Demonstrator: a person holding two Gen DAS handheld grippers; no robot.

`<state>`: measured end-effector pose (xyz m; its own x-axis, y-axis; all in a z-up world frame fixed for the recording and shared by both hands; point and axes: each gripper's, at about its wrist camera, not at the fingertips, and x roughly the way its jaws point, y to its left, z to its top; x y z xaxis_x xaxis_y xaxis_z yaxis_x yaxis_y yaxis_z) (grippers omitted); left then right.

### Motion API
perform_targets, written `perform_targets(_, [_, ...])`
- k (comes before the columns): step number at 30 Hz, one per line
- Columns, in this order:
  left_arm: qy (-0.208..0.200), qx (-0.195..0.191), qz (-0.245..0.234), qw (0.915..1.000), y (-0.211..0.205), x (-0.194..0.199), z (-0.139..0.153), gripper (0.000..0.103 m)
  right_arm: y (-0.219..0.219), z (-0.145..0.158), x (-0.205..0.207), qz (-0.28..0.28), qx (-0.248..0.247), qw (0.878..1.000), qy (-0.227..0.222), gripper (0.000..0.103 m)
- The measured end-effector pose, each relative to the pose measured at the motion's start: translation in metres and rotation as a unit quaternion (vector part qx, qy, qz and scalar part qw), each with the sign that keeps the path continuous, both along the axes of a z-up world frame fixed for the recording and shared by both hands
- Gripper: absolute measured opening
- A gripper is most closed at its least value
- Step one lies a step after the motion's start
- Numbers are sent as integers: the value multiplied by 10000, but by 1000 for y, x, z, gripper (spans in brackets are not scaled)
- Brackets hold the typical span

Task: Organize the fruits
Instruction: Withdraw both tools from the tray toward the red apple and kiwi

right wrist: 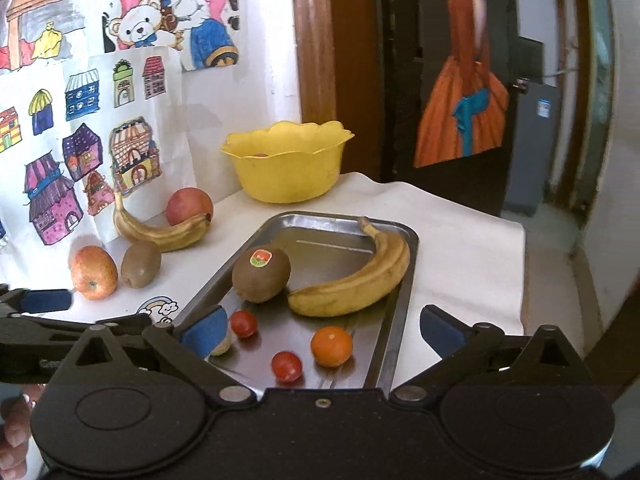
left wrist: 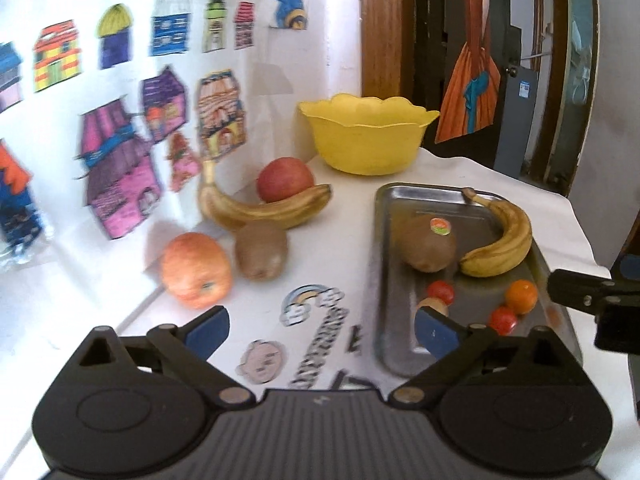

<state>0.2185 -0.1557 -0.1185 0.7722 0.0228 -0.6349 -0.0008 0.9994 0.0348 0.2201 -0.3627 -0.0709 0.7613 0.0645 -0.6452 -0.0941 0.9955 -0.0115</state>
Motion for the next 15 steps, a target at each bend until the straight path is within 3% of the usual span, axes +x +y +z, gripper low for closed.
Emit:
perform_targets(7, [123,-8,97,9999,66,-35,-9,101,54,-5,-42,-429,-134,9990,85,102])
perform_targets(15, [476,59,320,9983,122,-61,-19,101,120,-18,-67,-441,-211,9969,618,102])
